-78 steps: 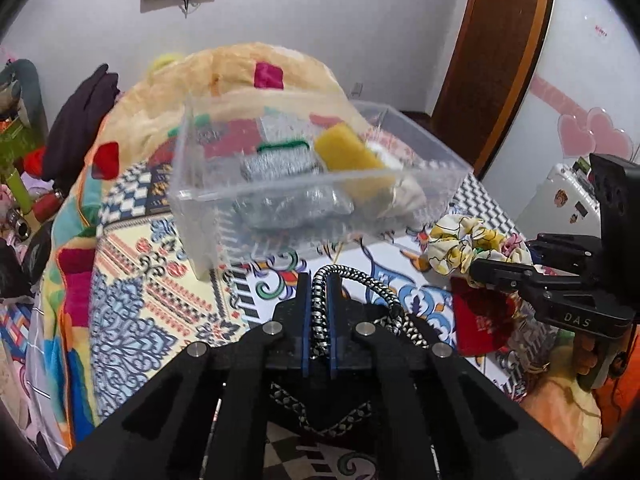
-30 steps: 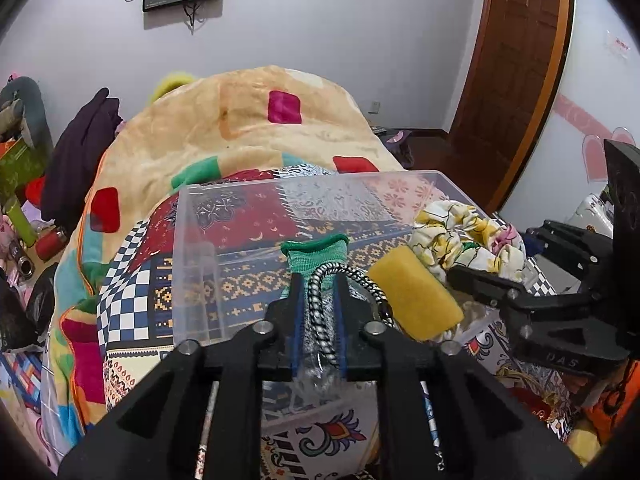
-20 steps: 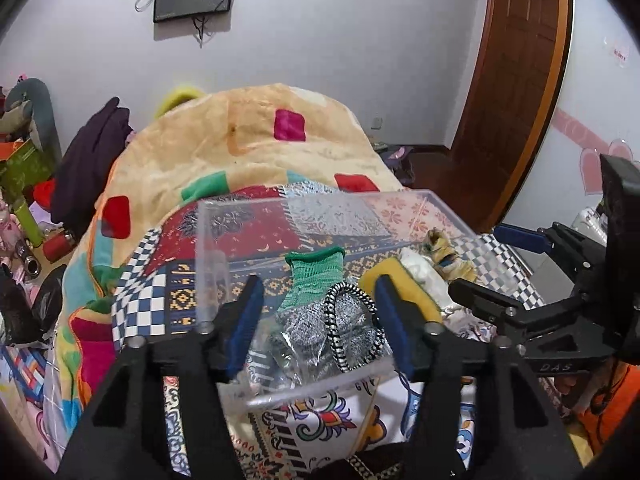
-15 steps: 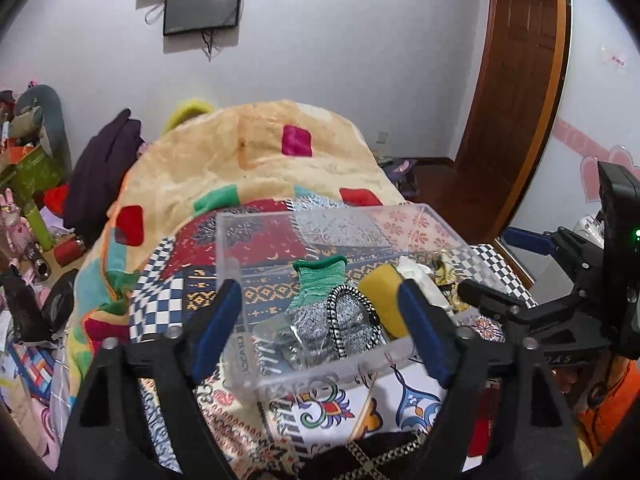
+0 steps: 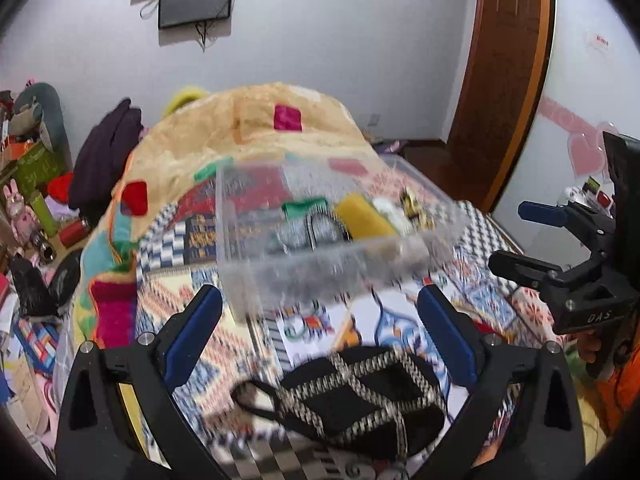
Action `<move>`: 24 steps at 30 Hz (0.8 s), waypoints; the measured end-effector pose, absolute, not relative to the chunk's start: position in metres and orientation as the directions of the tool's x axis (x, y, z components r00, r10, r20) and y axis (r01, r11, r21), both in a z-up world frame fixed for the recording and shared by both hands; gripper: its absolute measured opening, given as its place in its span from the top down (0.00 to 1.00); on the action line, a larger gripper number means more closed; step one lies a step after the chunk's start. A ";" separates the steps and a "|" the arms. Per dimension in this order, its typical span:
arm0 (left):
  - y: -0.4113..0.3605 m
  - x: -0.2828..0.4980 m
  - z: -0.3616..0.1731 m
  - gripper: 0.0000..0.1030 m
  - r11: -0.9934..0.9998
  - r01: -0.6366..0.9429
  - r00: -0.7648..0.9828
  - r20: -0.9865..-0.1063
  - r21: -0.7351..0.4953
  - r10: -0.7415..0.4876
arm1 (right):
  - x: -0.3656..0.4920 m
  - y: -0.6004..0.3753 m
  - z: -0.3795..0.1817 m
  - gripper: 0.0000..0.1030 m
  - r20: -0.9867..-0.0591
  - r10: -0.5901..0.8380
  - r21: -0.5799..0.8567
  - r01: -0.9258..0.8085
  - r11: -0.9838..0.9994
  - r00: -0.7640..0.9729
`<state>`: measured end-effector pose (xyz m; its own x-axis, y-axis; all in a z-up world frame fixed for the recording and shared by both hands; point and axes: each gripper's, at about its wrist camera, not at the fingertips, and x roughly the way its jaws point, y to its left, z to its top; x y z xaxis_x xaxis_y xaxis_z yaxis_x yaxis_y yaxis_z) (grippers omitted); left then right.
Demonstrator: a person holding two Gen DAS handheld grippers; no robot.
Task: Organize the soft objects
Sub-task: 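Grasp the red velvet pouch with the right tool while the left tool grasps the black chain-patterned bag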
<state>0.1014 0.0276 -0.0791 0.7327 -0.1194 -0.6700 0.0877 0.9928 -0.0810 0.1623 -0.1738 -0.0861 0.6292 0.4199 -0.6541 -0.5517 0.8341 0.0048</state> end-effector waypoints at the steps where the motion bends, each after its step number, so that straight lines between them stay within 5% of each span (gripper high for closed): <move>1: 0.027 0.099 -0.084 0.04 0.992 0.088 0.723 -0.680 -0.085 -0.123 | 0.159 -0.175 -0.093 0.00 -0.670 0.414 0.004 -0.555 0.832 0.616; 15: 0.018 0.075 -0.141 0.04 0.990 0.102 0.596 -0.791 -0.100 -0.141 | 0.133 -0.180 -0.151 0.03 -0.798 0.389 0.067 -0.574 0.816 0.460; 18: 0.014 0.073 -0.148 0.05 0.988 0.113 0.591 -0.792 -0.107 -0.154 | 0.129 -0.177 -0.155 0.16 -0.810 0.383 0.060 -0.587 0.807 0.445; 24: 0.008 0.071 -0.151 0.28 0.983 0.152 0.596 -0.784 -0.103 -0.174 | 0.129 -0.174 -0.161 0.50 -0.824 0.378 0.064 -0.595 0.801 0.421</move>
